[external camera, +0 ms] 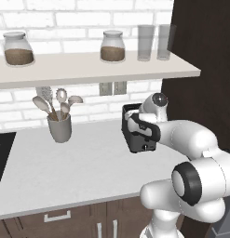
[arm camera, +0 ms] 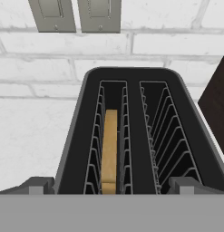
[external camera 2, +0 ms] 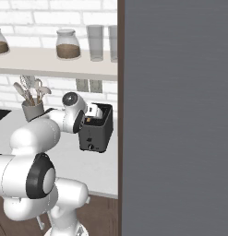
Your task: Start the toaster. Once the lever pops up, take the bread to the plate on the dining counter.
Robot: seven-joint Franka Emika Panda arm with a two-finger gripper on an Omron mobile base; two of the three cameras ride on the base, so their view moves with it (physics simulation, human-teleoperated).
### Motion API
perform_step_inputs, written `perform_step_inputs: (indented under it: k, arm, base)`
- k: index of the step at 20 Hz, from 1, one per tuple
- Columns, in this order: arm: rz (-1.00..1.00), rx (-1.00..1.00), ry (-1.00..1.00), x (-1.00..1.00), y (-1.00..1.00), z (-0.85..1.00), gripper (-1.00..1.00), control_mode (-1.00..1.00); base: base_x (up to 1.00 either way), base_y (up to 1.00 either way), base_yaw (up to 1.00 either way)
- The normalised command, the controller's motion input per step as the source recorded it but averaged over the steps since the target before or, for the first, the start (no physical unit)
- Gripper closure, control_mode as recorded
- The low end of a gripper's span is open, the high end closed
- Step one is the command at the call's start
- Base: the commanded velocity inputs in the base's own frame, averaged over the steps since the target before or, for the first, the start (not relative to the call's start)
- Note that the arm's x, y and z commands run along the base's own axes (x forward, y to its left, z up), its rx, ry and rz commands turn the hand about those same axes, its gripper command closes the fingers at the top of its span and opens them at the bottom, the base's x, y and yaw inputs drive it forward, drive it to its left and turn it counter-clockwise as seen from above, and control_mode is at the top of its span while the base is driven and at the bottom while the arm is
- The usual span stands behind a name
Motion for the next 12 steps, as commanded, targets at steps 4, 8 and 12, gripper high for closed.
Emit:
perform_step_inputs:
  k: [4, 8, 12]
  arm:
    - [0.0, 0.0, 0.0, 0.0, 0.0, 0.0, -1.0, -1.0]
    - [0.0, 0.0, 0.0, 0.0, 0.0, 0.0, -1.0, -1.0]
    - [0.0, 0.0, 0.0, 0.0, 0.0, 0.0, -1.0, -1.0]
  base:
    - [0.0, 0.0, 0.0]
    - [0.0, 0.0, 0.0]
    - [0.0, 0.0, 0.0]
